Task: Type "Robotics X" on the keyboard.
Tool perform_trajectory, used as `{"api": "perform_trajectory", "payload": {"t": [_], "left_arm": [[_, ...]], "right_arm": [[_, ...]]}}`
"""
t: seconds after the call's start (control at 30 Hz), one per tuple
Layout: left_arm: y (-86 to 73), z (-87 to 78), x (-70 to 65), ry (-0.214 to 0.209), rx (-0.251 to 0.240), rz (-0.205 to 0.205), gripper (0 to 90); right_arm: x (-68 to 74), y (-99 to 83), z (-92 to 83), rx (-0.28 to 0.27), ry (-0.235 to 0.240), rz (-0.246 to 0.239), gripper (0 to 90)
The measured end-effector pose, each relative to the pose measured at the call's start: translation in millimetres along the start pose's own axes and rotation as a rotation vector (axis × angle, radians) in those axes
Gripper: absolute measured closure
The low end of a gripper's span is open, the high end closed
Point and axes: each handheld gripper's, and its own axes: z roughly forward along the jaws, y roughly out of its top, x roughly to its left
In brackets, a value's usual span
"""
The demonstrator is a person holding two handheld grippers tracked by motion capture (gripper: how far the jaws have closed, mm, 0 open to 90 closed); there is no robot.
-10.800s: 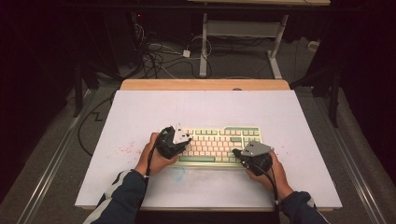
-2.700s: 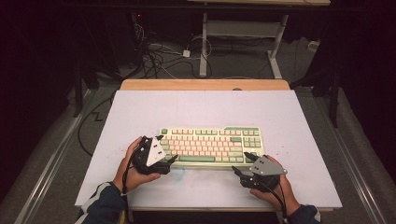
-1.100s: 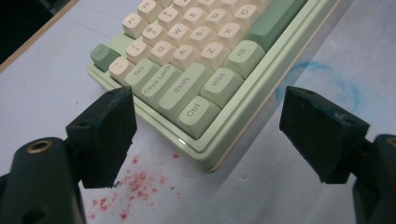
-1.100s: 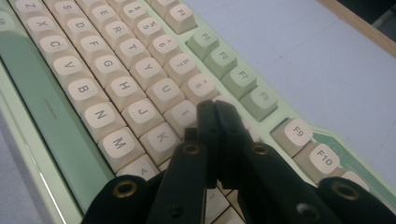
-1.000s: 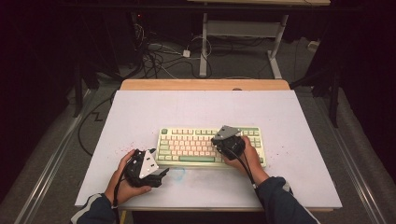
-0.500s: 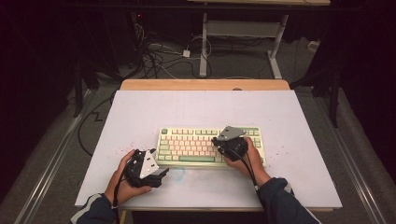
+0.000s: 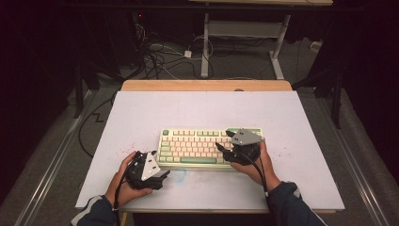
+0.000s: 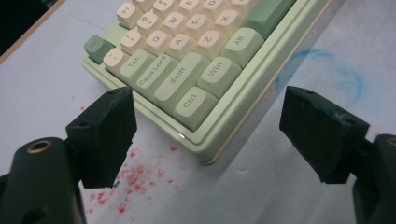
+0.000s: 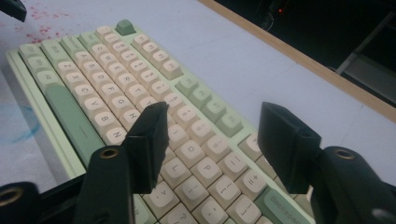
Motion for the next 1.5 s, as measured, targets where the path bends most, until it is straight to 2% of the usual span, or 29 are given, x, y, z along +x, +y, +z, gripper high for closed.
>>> {"api": "perform_trajectory", "payload": {"t": [0.1, 0.33, 0.57, 0.73, 0.83, 0.97, 1.03, 1.13, 1.2, 1.3, 1.33, 1.5], "left_arm": [[0.2, -0.1, 0.0, 0.002, -0.002, 0.0, 18.0], [0.1, -0.1, -0.2, 0.009, -0.002, 0.006, 18.0], [2.0, 0.0, 0.0, 0.019, -0.017, -0.006, 18.4], [7.3, -1.7, -1.4, -0.001, -0.037, -0.03, 21.9], [11.5, -1.2, -1.3, 0.007, -0.04, -0.036, 28.7], [17.3, 0.6, -0.4, 0.015, -0.04, -0.052, 42.3], [21.2, 1.4, 0.8, 0.005, -0.038, -0.075, 48.6], [26.6, 3.2, 2.7, -0.029, -0.007, -0.084, 62.9], [32.1, 6.2, 3.7, -0.033, 0.007, -0.103, 74.5], [40.9, 10.4, 2.5, -0.045, 0.006, -0.111, 84.6], [43.2, 11.5, 1.8, -0.048, 0.005, -0.113, 87.3], [55.6, 22.8, -4.6, -0.05, 0.003, -0.099, 87.6]], "right_arm": [[1.6, -3.2, -7.1, -0.019, -0.014, -0.019, 34.8], [3.2, -12.7, -23.2, -0.059, -0.063, -0.022, 22.2], [0.6, -27.1, -39.7, -0.085, -0.082, -0.001, 20.8], [2.3, -38.1, -49.0, -0.084, -0.098, -0.008, 21.3], [4.2, -45.1, -53.9, -0.081, -0.1, -0.012, 21.4], [6.4, -54.8, -58.4, -0.072, -0.103, -0.017, 21.7], [7.5, -59.1, -60.7, -0.068, -0.099, -0.013, 21.8], [10.1, -63.7, -63.3, -0.063, -0.101, -0.013, 21.9], [11.3, -66.1, -64.2, -0.056, -0.1, -0.015, 21.9], [12.9, -68.7, -65.4, -0.05, -0.098, -0.018, 21.9], [13.5, -69.4, -65.8, -0.047, -0.094, -0.016, 21.9], [13.7, -69.8, -65.0, -0.047, -0.096, -0.018, 22.5]]}}
